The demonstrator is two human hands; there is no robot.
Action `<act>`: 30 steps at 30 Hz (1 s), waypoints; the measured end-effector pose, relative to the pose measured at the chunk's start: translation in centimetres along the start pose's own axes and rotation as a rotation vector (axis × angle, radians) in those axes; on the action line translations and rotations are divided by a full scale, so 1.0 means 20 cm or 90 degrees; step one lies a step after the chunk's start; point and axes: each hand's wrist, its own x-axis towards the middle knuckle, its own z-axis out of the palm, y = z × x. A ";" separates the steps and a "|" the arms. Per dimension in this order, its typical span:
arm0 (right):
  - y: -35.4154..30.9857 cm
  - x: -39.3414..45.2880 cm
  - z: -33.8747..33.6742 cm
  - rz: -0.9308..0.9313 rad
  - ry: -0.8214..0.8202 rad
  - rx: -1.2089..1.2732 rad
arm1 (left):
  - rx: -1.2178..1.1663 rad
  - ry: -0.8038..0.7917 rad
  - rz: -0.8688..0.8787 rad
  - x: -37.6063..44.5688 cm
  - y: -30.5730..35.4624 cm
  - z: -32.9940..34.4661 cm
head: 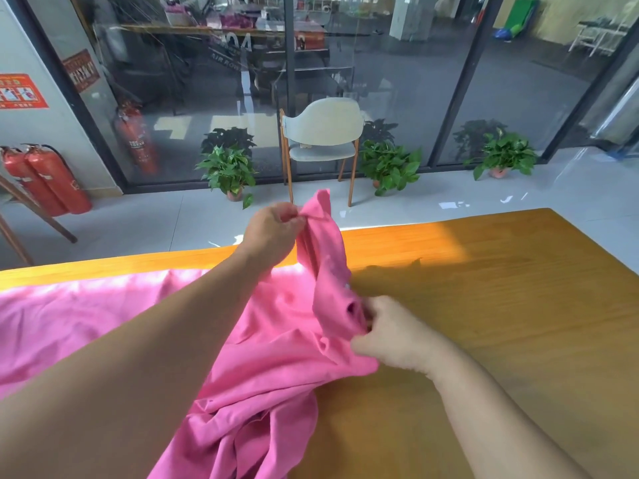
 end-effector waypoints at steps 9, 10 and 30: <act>0.17 0.12 -0.06 0.194 0.390 0.535 | -0.083 0.138 0.029 0.01 0.06 0.04; 0.19 0.13 -0.08 0.202 0.439 0.543 | -0.027 0.144 0.034 0.00 0.07 0.04; 0.09 0.39 0.15 -0.044 0.112 -0.361 | 0.498 -0.074 -0.258 -0.23 -0.56 -0.13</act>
